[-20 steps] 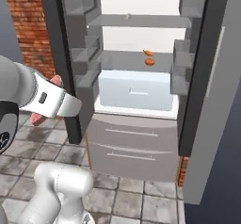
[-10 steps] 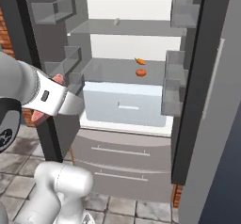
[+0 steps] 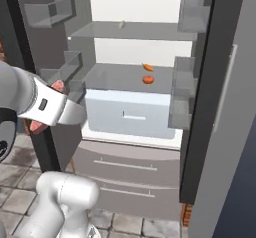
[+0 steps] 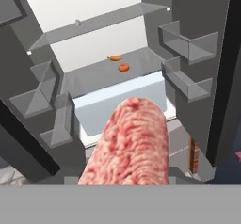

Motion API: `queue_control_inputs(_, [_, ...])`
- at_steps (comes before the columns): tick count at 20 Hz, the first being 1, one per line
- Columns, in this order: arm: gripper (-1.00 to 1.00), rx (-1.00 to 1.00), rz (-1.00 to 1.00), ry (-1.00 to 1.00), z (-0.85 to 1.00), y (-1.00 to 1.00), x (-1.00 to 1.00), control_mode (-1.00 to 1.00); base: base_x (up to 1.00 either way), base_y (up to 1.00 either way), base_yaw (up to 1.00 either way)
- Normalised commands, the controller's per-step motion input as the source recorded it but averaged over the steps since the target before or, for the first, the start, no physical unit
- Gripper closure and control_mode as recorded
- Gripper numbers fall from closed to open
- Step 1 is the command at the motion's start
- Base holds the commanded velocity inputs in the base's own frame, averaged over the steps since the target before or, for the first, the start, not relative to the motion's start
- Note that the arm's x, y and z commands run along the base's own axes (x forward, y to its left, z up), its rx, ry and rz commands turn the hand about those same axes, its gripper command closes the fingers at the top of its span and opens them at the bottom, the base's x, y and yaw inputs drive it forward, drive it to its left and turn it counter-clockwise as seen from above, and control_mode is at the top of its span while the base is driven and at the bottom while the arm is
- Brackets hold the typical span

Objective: Transport the steak and squash to the fridge. Place the steak on the rack containing meat and place the squash on the rack containing the vegetable, ensuring meats and vegetables are on different racks.

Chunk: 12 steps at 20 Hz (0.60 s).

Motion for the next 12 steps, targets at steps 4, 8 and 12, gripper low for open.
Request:
queue_control_inputs(4, [1.0,0.0,0.0,0.0,0.0,0.0,0.0,1.0,0.37,-0.04,0.03])
queue_control_inputs(8, [1.0,0.0,0.0,0.0,0.0,0.0,0.0,1.0,0.72,-0.08,0.0])
queue_control_inputs(12, [1.0,0.0,0.0,0.0,0.0,0.0,0.0,1.0,1.0,0.01,0.0])
